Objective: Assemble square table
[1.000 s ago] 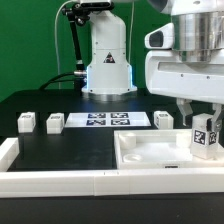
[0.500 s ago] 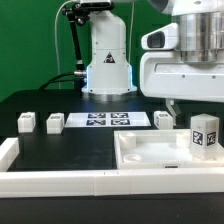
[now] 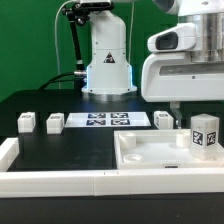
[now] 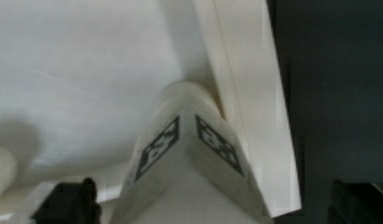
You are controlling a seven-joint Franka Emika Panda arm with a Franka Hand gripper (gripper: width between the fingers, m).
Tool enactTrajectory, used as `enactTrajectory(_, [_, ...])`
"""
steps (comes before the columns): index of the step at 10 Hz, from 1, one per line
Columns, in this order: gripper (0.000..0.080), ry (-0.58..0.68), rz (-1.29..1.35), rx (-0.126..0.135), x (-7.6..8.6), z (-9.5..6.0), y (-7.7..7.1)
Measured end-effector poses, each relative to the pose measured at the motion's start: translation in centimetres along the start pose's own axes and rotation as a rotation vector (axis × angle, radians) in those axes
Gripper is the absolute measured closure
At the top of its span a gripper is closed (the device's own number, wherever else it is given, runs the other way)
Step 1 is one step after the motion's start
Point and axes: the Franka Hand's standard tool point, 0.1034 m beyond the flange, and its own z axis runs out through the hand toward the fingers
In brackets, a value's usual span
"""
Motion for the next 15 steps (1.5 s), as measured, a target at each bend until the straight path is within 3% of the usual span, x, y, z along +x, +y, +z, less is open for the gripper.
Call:
enactTrajectory(6, [0.0151, 0.001, -0.414, -0.01, 0.02, 0.02, 0.11])
enactTrajectory(9, [0.0151, 0.0, -0.562, -0.01, 0.26, 0.1, 0.87])
enactTrajectory(11, [0.0397, 0.0, -0.561, -0.01, 0.26, 0.09, 0.85])
enactTrajectory(12, [0.0397, 0.0, -0.561, -0.01, 0.26, 0.09, 0.86])
enactTrajectory(13, [0.0509, -0.001, -0.56, -0.01, 0.26, 0.1, 0.86])
enactTrajectory(15, [0.0509, 0.0, -0.548, -0.01, 0.26, 0.1, 0.86])
